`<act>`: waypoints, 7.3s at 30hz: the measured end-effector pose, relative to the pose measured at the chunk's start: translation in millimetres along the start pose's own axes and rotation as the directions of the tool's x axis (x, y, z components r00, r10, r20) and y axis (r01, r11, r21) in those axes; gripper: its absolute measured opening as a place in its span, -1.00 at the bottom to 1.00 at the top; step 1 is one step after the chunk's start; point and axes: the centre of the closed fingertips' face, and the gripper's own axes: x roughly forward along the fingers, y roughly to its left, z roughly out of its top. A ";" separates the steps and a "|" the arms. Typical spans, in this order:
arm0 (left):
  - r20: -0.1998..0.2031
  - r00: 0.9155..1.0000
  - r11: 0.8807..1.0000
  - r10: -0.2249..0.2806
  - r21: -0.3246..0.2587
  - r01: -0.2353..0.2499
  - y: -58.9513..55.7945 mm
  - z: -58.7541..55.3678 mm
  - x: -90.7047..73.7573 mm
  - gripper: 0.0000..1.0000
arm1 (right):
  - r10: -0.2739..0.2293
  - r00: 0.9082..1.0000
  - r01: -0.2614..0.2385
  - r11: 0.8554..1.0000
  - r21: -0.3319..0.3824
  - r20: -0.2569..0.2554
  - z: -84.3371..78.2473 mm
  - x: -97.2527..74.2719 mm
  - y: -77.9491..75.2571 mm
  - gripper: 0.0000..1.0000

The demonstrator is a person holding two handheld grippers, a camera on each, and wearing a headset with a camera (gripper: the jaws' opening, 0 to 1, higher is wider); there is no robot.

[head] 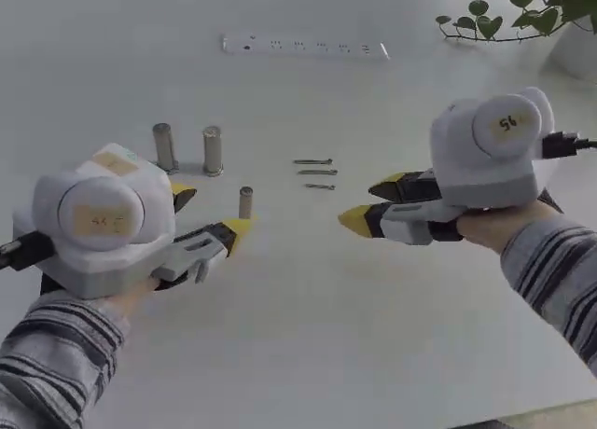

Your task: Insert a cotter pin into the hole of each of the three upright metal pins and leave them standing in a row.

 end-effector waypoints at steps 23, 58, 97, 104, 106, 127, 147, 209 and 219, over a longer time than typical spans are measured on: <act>-0.015 0.999 0.999 0.041 -0.035 -0.042 5.7 -8.1 -36.1 0.29 | 0.113 0.969 -0.148 0.977 -0.152 -0.219 0.6 65.3 -35.3 -0.61; -0.059 0.996 0.995 0.072 -0.058 -0.076 10.2 -22.9 -56.5 0.41 | 0.104 0.943 -0.211 0.921 -0.327 -0.316 -3.5 70.9 -29.5 -1.00; -0.001 0.987 0.972 -0.158 -0.174 0.156 -37.4 12.0 -39.1 -0.21 | 0.271 0.963 -0.184 0.703 -0.687 0.019 42.4 12.8 73.7 -1.00; 0.010 0.981 0.957 -0.193 -0.218 0.190 -43.1 13.6 -39.5 -0.47 | 0.309 0.951 -0.203 0.639 -0.742 0.007 40.1 8.2 95.8 -1.00; 0.022 0.978 0.947 -0.209 -0.245 0.208 -46.3 15.5 -40.2 -0.50 | 0.323 0.946 -0.211 0.623 -0.753 0.002 38.9 6.5 102.2 -1.00; 0.095 0.959 0.894 -0.268 -0.347 0.284 -58.8 22.3 -44.3 -1.00 | 0.384 0.922 -0.216 0.594 -0.775 0.037 46.3 -6.5 131.0 -1.00; 0.098 0.958 0.891 -0.270 -0.351 0.287 -58.6 20.0 -39.4 -1.00 | 0.372 0.927 -0.212 0.600 -0.772 0.035 48.0 -6.7 133.5 -1.00; 0.095 0.915 0.916 -0.392 0.130 0.379 -73.6 11.3 -55.8 -0.97 | 0.497 0.867 -0.395 0.658 -0.641 -0.024 28.2 -12.4 144.2 -1.00; 0.118 0.953 0.955 -0.280 0.139 0.264 -50.2 13.4 -45.6 -0.77 | 0.401 0.915 -0.320 0.677 -0.663 -0.033 29.3 -2.6 109.9 -1.00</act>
